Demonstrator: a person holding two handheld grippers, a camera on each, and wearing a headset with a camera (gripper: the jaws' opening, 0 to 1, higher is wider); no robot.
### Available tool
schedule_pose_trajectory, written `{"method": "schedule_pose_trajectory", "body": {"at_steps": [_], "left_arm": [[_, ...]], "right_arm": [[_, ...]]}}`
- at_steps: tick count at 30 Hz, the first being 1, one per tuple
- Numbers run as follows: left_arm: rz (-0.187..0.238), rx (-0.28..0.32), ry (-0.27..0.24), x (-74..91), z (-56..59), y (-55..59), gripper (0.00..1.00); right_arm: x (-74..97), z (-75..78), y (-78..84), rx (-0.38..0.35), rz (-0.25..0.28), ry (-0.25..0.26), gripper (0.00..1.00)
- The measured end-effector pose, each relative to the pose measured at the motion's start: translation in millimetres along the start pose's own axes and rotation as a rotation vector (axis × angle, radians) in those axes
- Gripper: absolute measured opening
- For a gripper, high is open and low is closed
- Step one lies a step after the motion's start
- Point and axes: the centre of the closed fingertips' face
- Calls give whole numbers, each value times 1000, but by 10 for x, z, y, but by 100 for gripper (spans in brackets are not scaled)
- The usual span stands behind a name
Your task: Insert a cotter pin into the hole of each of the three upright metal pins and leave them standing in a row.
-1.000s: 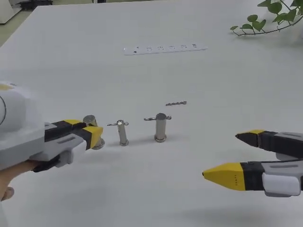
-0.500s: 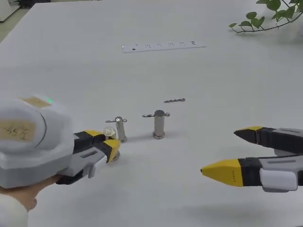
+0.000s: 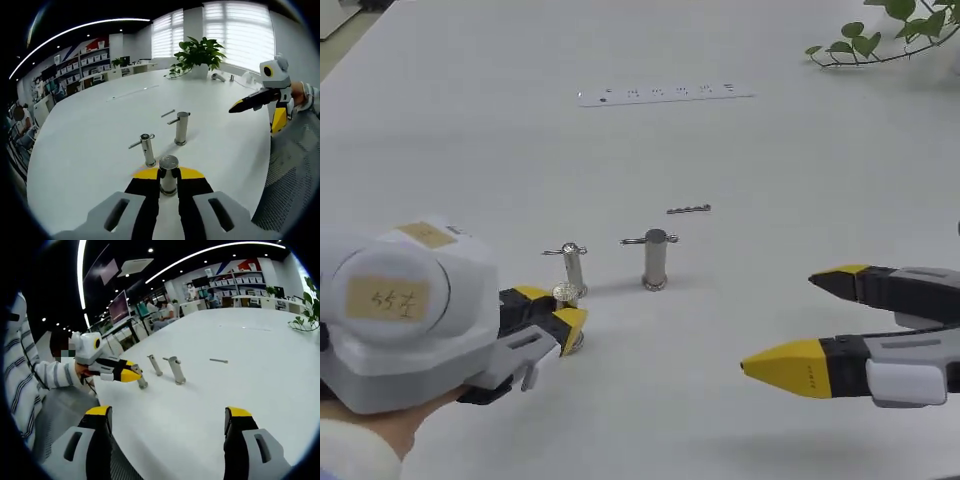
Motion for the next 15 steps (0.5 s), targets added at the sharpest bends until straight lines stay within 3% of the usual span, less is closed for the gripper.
{"method": "schedule_pose_trajectory", "body": {"at_steps": [15], "left_arm": [[15,24,0,15,-5,10,12]], "right_arm": [[-33,-48,-25,36,-6,-22,94]]}}
Point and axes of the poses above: the centre of the closed fingertips' face, and the gripper's own axes: x roughly backward along the fingers, z roughly to its right, y roughly out of its underside, and after that the axes turned 5 degrees about z, right-handed
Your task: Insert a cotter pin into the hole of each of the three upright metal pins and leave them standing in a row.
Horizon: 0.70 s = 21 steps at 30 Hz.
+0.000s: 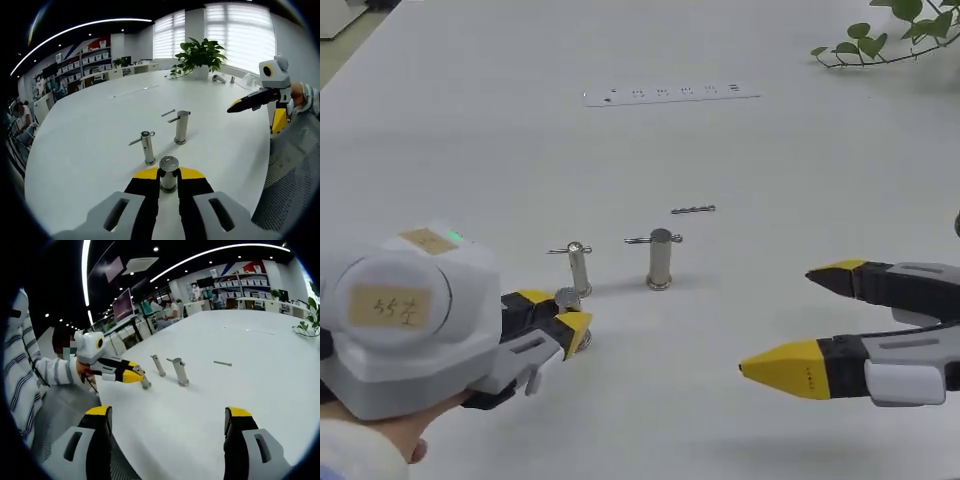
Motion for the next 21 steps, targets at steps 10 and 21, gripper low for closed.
{"method": "schedule_pose_trajectory", "body": {"at_steps": [10,21], "left_arm": [[-16,32,54,60,37,-34,19],[-18,-33,168,174,118,-29,48]], "right_arm": [[18,20,37,-5,-14,4,94],[32,25,35,-5,-22,8,94]]}}
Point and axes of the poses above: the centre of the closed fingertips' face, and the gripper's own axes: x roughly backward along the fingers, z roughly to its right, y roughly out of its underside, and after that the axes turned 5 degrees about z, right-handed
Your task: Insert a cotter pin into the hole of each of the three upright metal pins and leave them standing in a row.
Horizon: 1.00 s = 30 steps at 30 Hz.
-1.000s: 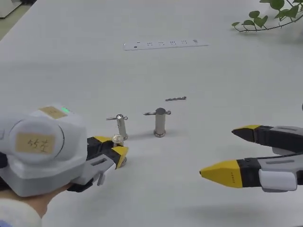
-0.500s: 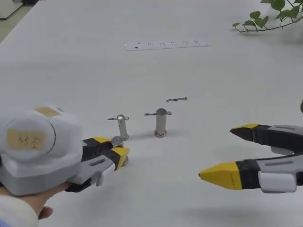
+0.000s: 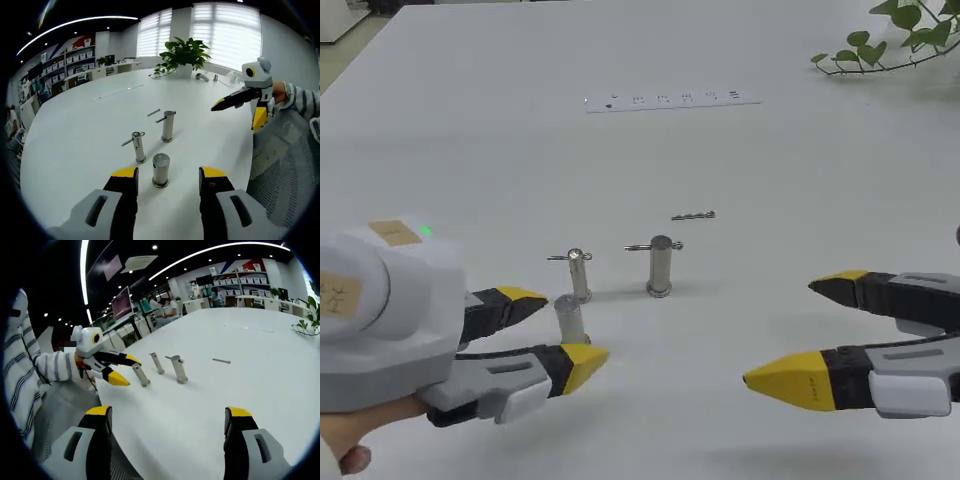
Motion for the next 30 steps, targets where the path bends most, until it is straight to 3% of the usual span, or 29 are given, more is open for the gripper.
{"method": "schedule_pose_trajectory", "body": {"at_steps": [5,11,16,19,26,30], "left_arm": [[13,-52,61,67,88,-8,56],[16,-17,141,107,181,36,78],[12,-21,147,101,168,107,99],[32,-14,102,101,86,123,97],[24,-13,128,139,85,162,99],[57,25,142,169,82,106,99]], "right_arm": [[6,18,17,1,-13,4,94],[3,45,61,12,-44,7,94],[-8,65,37,29,-62,3,94],[-24,77,26,47,-85,-6,94],[-43,187,-74,116,-152,-18,94],[-53,277,-167,171,-193,-29,93]]}}
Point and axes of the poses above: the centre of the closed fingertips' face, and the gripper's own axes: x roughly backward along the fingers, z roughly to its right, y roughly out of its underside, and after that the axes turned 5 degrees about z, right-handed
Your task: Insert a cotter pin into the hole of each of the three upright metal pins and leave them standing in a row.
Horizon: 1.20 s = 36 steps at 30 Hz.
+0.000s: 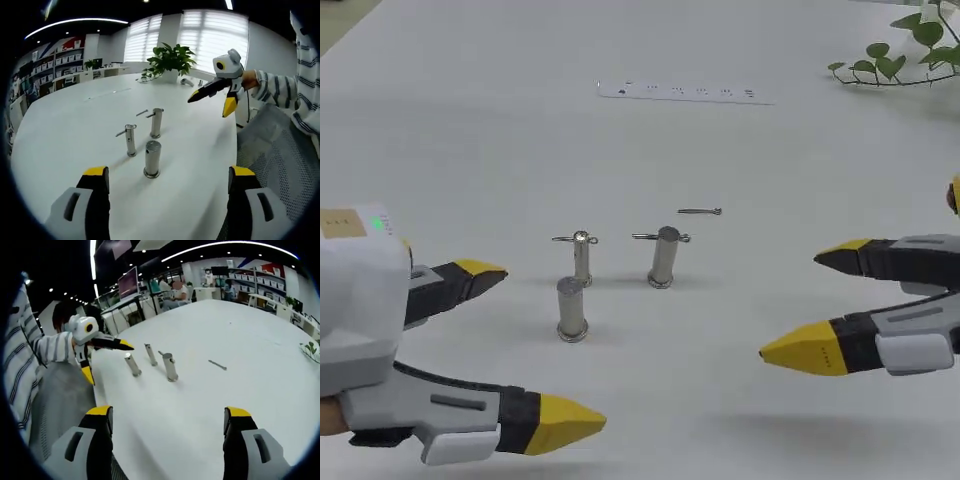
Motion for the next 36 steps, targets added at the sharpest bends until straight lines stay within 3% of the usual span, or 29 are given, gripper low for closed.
{"method": "schedule_pose_trajectory", "body": {"at_steps": [9,13,15,20,22,25,27,32,36], "left_arm": [[-12,8,2,26,-15,20,99],[-15,8,-4,25,-34,35,99],[-14,28,10,13,-9,49,99],[-24,18,26,9,32,77,99],[13,68,33,8,53,29,99],[7,56,35,15,48,32,99],[5,56,35,16,43,30,99],[7,62,30,17,30,30,99],[7,73,32,12,39,30,99]], "right_arm": [[-56,299,-308,156,-100,-24,90],[-121,390,-381,166,-158,-42,86],[-171,414,-420,245,-177,-74,81],[-286,500,-410,306,-267,-89,78],[-342,531,-429,351,-286,-99,76],[-422,564,-437,353,-302,-113,73],[-454,582,-394,359,-342,-135,71],[-565,732,-369,406,-394,-126,68],[-661,919,-411,433,-409,-83,64]]}}
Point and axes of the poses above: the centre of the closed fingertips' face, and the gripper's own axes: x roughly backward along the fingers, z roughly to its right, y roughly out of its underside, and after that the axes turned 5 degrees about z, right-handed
